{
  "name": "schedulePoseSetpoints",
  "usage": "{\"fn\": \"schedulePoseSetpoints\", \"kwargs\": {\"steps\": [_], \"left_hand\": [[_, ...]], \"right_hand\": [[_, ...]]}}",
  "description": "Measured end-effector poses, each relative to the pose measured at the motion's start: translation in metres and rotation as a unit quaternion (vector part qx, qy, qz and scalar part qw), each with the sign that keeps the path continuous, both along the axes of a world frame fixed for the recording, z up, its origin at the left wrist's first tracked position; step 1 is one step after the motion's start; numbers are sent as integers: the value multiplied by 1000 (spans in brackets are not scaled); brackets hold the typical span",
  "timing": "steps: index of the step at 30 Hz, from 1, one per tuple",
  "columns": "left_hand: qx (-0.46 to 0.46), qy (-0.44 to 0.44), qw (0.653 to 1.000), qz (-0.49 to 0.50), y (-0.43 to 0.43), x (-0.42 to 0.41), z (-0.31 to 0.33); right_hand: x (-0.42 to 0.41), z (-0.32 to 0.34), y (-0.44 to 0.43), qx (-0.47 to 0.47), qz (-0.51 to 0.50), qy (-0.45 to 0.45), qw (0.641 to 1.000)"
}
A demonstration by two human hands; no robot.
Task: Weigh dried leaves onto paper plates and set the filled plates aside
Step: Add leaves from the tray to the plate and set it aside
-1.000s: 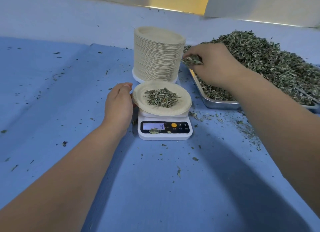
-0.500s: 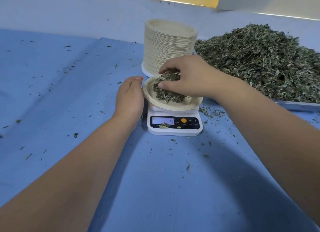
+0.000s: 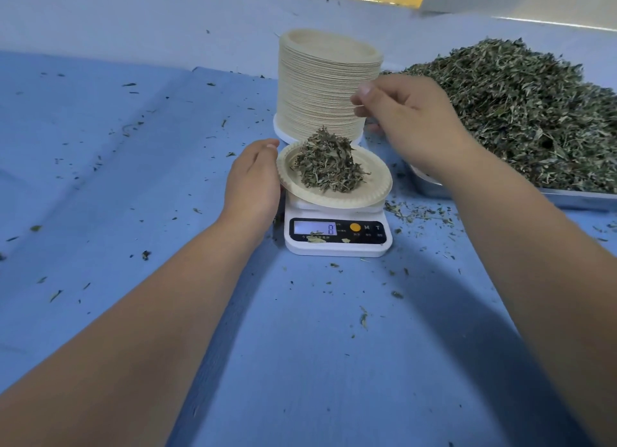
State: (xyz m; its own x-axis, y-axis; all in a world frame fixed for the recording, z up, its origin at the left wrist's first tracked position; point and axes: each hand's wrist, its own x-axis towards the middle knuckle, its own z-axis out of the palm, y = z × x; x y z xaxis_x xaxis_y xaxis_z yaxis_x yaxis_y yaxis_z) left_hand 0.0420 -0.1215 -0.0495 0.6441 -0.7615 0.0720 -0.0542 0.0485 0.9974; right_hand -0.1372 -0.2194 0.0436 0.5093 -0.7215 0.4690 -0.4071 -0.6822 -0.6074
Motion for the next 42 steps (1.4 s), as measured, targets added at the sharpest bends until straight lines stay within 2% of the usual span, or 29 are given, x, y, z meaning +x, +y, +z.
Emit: {"fn": "schedulePoseSetpoints", "kwargs": {"steps": [5,9,15,18,23,29,35,37,42], "left_hand": [[-1,1,1000,2,0,0,0],[5,-9,1000,-4,1,0,0],[9,-13,1000,6,1,1,0],[11,-15,1000,8,1,1,1],[12,-13,1000,10,-1,2,0],[12,-15,1000,11,0,2,0],[18,-24,999,10,3,-1,3],[19,-22,1000,9,3,-2,4],[20,-22,1000,-3,6,-5,7]], "right_hand": [[-28,-22,-22,79,-41,-69,994],[-44,-37,-29,146,-79,-151,975],[-67,-42,-42,136,-147,-206,958],[-76,-48,-49,117,-176,-171,962],[-83,-55,-59,55,-221,-51,972],[-80,-57,-60,42,-237,30,970],[-74,-56,-52,29,-167,107,980],[-71,-54,-47,16,-146,110,983],[-42,-36,-20,-68,-106,42,991]]}}
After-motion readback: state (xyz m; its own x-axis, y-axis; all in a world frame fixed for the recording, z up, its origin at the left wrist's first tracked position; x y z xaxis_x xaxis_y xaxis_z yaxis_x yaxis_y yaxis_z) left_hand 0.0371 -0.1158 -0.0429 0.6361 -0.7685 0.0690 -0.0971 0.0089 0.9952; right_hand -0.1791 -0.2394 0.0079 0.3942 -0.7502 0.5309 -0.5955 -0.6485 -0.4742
